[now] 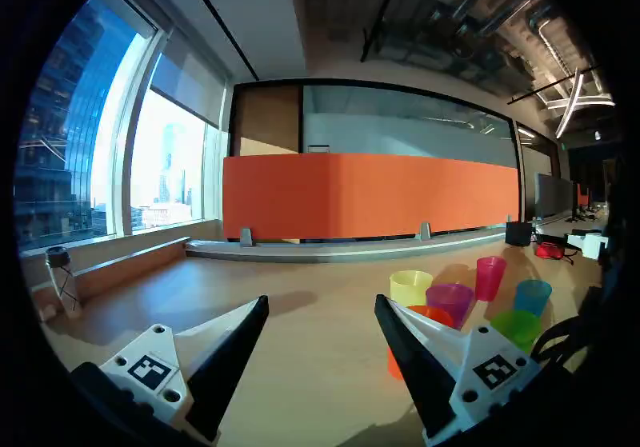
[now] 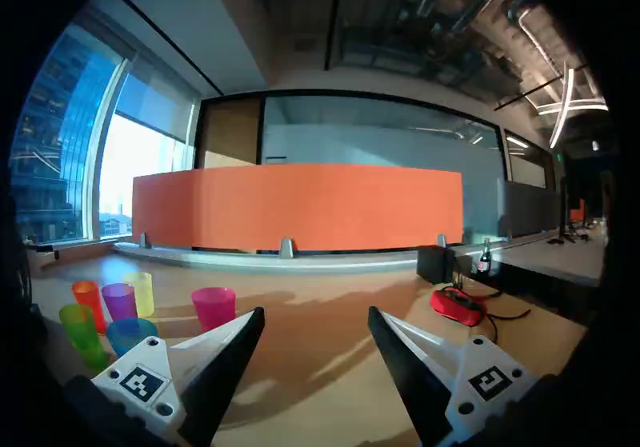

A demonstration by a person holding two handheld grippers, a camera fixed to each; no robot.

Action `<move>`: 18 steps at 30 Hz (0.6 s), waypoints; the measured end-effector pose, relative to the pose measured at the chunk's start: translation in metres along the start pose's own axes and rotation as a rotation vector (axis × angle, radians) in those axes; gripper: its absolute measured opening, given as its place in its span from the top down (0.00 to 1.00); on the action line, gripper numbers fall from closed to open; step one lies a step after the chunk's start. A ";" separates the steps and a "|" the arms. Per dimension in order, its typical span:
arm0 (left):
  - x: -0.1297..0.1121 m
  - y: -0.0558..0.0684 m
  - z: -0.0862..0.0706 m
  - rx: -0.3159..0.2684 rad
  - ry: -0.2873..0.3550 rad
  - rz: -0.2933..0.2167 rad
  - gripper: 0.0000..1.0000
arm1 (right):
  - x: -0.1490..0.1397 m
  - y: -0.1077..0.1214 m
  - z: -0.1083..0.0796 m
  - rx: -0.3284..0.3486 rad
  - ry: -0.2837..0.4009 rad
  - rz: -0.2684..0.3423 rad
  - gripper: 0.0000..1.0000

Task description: Pour water

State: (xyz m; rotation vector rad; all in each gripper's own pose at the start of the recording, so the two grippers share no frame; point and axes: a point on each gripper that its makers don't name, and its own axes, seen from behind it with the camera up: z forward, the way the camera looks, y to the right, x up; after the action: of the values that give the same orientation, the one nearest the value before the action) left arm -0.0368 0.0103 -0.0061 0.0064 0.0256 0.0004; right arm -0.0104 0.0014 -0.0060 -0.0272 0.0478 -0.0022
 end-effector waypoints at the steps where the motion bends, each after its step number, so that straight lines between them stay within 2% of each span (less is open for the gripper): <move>1: 0.000 0.000 0.000 0.000 0.000 0.000 0.01 | 0.000 0.000 0.000 0.000 0.000 0.000 0.00; 18: 0.000 0.000 -0.001 0.000 0.000 0.000 0.01 | -0.001 0.002 0.001 0.000 0.000 0.000 0.00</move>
State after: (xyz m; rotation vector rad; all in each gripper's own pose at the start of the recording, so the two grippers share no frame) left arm -0.0372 0.0100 -0.0067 0.0066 0.0255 0.0001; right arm -0.0118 0.0030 -0.0053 -0.0272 0.0477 -0.0018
